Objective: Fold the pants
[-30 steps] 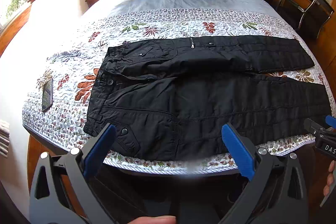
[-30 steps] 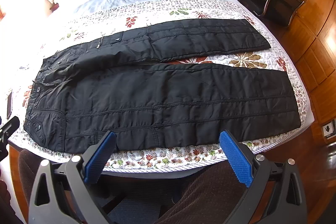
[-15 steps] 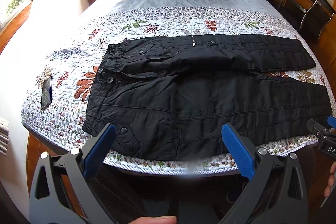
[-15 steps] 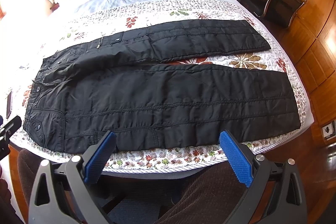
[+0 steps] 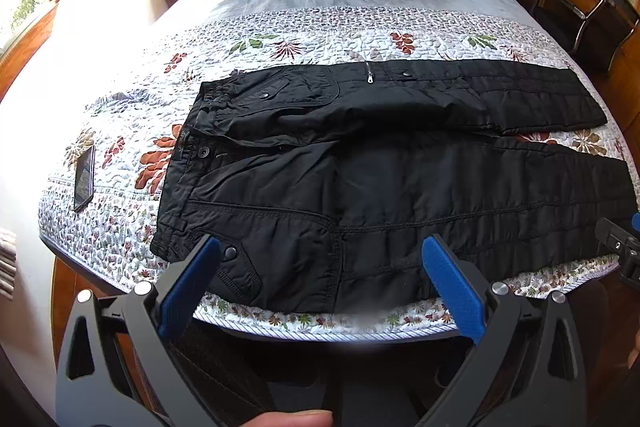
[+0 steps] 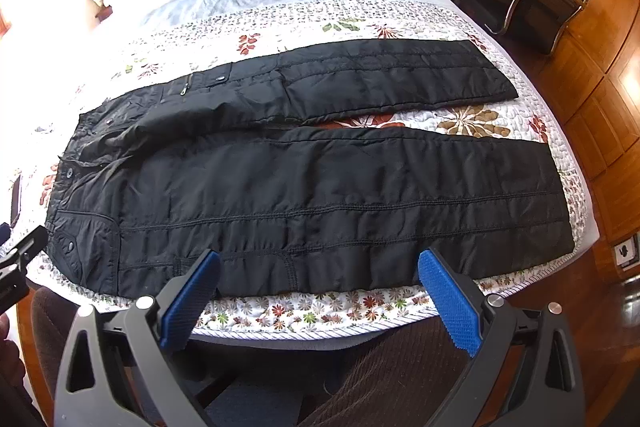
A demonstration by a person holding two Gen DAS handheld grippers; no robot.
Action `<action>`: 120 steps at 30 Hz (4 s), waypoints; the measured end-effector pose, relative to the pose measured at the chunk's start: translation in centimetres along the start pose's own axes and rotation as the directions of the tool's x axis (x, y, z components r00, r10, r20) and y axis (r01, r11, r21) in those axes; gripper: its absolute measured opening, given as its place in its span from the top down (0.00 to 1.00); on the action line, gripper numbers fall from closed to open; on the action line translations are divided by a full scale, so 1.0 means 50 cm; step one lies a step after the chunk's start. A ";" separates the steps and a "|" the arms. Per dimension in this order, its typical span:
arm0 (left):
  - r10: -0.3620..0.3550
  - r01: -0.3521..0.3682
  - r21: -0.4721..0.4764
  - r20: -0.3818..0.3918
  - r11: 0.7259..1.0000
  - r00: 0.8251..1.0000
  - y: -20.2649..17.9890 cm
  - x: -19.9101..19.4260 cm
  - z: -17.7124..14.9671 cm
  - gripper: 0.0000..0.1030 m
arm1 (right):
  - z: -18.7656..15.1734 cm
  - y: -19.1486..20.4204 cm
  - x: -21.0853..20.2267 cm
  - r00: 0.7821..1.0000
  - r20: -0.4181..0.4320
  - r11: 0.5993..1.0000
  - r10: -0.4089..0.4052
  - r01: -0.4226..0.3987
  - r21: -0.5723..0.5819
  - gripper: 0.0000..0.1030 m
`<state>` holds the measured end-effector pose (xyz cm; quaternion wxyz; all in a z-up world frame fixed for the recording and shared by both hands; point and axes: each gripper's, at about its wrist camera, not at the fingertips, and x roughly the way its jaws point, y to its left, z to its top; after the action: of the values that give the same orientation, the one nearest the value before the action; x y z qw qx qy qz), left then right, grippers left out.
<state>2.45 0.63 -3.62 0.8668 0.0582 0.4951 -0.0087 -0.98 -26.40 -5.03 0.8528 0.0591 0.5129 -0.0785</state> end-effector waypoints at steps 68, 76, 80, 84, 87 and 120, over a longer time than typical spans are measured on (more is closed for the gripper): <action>-0.289 0.096 -0.363 -0.528 0.927 0.798 0.498 0.725 0.446 0.04 | 0.629 -0.372 0.668 0.988 -0.152 0.997 0.009 0.002 0.078 0.03; -0.220 0.056 -0.312 -0.521 0.948 0.825 0.455 0.691 0.459 0.57 | 0.661 -0.406 0.628 0.994 -0.106 0.997 0.021 -0.014 0.071 0.03; -0.262 0.080 -0.362 -0.489 0.929 0.832 0.454 0.652 0.462 0.78 | 0.686 -0.448 0.605 0.996 -0.078 0.995 0.049 -0.042 0.093 0.03; -0.209 0.069 -0.301 -0.463 0.951 0.861 0.424 0.611 0.460 0.89 | 0.710 -0.486 0.610 0.992 -0.108 0.994 0.071 -0.060 0.095 0.03; -0.165 0.050 -0.255 -0.456 0.966 0.874 0.403 0.607 0.455 0.89 | 0.728 -0.506 0.626 0.990 -0.137 0.997 0.035 -0.026 0.066 0.03; -0.093 0.029 -0.154 -0.422 0.988 0.902 0.316 0.644 0.447 0.91 | 0.669 -0.541 0.479 0.979 0.091 0.963 -0.181 0.195 -0.186 0.88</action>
<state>39.17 15.22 -18.60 0.7384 -0.0196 0.6740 0.0128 33.76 -60.73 -11.16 0.8615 -0.0761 0.4896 -0.1110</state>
